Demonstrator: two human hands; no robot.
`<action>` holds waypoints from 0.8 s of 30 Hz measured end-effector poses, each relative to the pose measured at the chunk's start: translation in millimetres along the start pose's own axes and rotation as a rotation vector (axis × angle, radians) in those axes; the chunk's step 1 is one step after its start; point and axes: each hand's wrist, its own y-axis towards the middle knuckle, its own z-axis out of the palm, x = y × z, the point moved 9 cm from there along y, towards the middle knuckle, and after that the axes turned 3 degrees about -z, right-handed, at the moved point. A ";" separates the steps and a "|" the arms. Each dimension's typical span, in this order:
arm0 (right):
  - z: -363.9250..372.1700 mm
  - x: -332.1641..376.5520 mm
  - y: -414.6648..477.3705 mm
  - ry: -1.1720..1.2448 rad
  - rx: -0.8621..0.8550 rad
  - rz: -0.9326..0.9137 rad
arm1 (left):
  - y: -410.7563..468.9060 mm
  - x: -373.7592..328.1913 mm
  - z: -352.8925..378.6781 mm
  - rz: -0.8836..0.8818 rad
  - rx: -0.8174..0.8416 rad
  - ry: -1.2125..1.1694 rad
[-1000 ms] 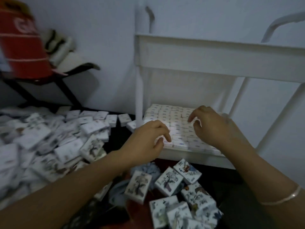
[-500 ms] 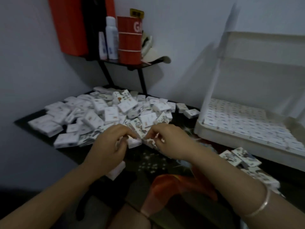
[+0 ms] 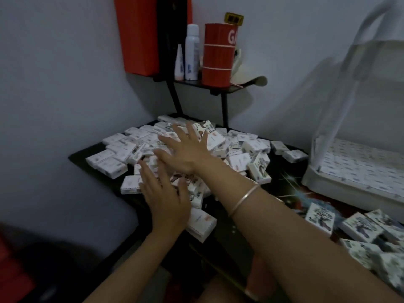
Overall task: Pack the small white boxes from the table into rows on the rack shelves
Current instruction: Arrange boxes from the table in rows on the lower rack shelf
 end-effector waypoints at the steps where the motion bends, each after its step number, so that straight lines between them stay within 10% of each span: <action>1: 6.1 -5.7 4.2 -0.018 0.034 0.013 | 1.6 2.3 6.0 -0.028 0.029 0.016; 24: -10.4 -136.9 -157.4 0.029 -0.023 0.286 | -93.1 -103.2 76.0 0.221 0.408 -0.015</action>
